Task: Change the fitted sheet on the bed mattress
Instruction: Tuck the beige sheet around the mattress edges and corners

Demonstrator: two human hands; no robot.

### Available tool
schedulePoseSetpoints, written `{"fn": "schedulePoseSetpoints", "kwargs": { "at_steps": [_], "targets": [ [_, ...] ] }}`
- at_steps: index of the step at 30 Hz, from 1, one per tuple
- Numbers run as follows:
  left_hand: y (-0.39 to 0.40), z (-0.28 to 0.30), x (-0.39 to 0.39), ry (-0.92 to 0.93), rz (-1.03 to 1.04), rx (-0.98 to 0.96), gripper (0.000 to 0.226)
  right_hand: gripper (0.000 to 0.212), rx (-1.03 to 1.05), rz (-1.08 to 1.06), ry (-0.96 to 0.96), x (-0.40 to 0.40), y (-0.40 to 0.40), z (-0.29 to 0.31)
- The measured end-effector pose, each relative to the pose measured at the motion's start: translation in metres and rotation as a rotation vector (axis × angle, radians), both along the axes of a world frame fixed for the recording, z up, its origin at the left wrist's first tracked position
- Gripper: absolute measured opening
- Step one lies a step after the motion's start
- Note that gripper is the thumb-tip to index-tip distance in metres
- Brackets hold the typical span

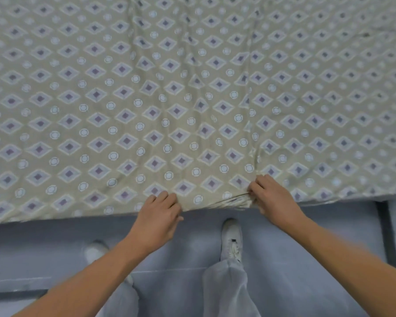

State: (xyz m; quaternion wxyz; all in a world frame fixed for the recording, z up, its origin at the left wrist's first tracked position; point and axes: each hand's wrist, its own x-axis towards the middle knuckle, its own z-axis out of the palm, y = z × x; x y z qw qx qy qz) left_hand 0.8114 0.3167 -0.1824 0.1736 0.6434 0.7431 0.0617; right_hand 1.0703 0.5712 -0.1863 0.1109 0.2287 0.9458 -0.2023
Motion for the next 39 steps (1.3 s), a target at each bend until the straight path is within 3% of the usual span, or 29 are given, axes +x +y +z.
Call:
{"fn": "schedulePoseSetpoints", "kwargs": {
  "at_steps": [2,7,13,15,17,20,24,26,30,33,36,38,39],
  "targets": [
    [0.022,0.005,0.022,-0.047,0.019,-0.011,0.024,0.031,0.035,-0.045,0.026,0.022,0.006,0.006],
    [0.082,0.003,0.075,-0.042,-0.045,-0.014,0.044,0.034,0.116,-0.073,0.004,0.070,0.034,0.006],
    [0.108,-0.024,0.100,0.015,-0.098,0.069,0.024,0.042,0.080,-0.037,-0.007,0.117,0.063,-0.008],
    [0.112,-0.018,0.113,0.011,-0.129,0.109,0.009,0.045,0.077,-0.050,-0.010,0.137,0.070,-0.010],
    [0.129,-0.006,0.140,0.009,-0.151,0.085,0.010,0.044,0.069,-0.069,0.020,0.154,0.076,-0.010],
    [0.182,0.003,0.184,-0.011,-0.131,0.044,0.026,0.038,0.107,-0.230,0.046,0.174,0.099,-0.004],
    [0.253,-0.009,0.229,-0.006,-0.137,-0.025,0.070,0.074,0.132,-0.298,0.007,0.204,0.137,-0.004],
    [0.270,-0.014,0.243,0.005,-0.117,-0.055,0.076,0.078,0.187,-0.216,0.029,0.217,0.145,-0.009],
    [0.260,-0.023,0.256,0.036,-0.136,0.086,0.045,0.046,0.217,-0.129,0.051,0.256,0.167,-0.010],
    [0.249,-0.026,0.263,0.038,-0.218,0.095,0.038,0.041,0.190,-0.186,0.051,0.276,0.179,-0.012],
    [0.269,-0.014,0.275,-0.010,-0.237,0.103,0.009,0.032,0.121,-0.185,0.093,0.284,0.187,-0.006],
    [0.293,-0.003,0.288,-0.050,-0.206,0.064,0.017,0.023,0.067,-0.257,0.109,0.287,0.196,0.006],
    [0.306,0.001,0.294,-0.062,-0.179,0.036,0.023,0.030,0.069,-0.324,0.109,0.289,0.203,0.009]
  ]
}}
